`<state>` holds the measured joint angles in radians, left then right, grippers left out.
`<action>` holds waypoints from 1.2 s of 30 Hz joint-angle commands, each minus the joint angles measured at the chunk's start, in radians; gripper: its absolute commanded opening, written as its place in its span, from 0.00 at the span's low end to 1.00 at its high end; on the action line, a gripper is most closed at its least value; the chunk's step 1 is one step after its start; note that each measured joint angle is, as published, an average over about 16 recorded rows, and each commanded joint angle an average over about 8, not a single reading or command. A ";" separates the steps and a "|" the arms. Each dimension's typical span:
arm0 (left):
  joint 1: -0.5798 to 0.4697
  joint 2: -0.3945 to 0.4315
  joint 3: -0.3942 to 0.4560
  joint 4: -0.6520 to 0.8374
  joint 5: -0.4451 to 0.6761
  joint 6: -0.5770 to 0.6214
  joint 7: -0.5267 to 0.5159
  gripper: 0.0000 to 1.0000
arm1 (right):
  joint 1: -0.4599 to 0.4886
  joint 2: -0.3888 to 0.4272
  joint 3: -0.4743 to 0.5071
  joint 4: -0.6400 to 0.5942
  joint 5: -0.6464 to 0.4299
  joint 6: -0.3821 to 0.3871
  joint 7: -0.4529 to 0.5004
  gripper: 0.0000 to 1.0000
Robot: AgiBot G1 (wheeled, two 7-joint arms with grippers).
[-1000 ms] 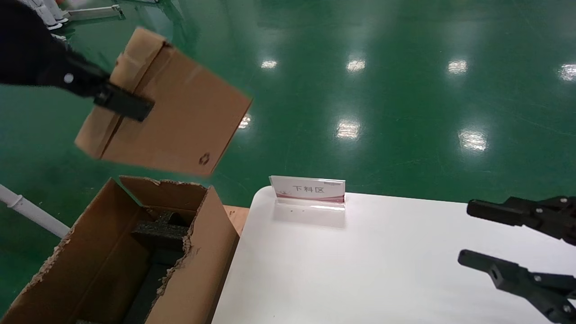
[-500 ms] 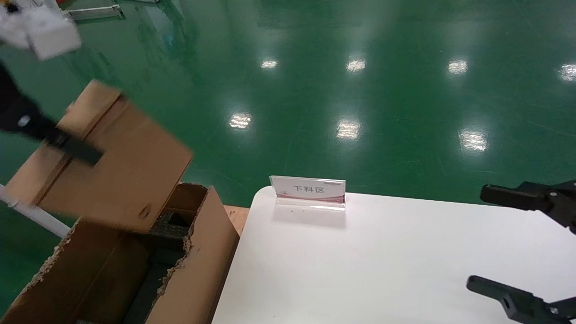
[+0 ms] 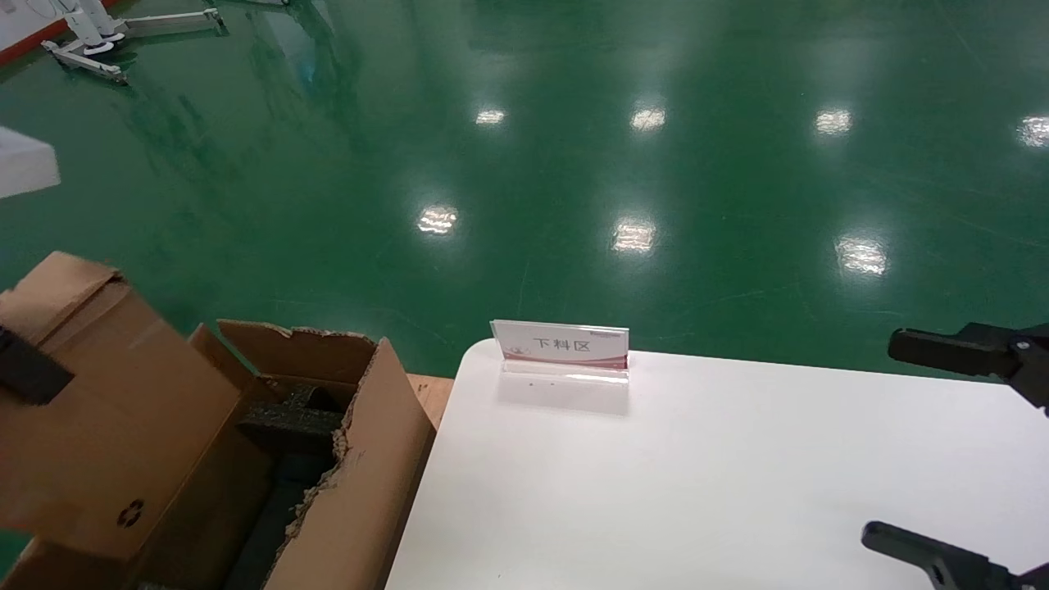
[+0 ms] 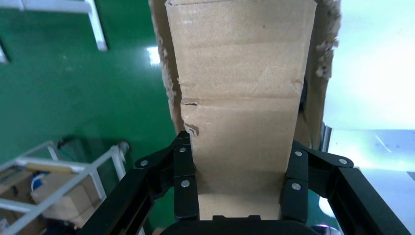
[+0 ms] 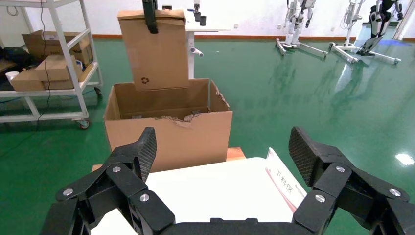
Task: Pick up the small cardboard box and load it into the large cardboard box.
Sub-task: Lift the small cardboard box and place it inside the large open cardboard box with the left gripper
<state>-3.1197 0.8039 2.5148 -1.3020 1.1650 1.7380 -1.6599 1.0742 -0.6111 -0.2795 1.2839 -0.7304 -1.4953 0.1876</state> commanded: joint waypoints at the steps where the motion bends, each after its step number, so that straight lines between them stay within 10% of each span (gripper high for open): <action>1: -0.008 0.005 0.040 0.019 -0.012 0.001 0.016 0.00 | 0.000 0.000 0.000 0.000 0.000 0.000 0.000 1.00; 36: 0.293 -0.254 0.120 0.153 0.024 -0.275 0.225 0.00 | 0.000 0.000 0.000 0.000 0.000 0.000 0.000 1.00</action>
<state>-2.8295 0.5530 2.6346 -1.1482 1.1904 1.4648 -1.4348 1.0742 -0.6111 -0.2795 1.2839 -0.7304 -1.4953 0.1876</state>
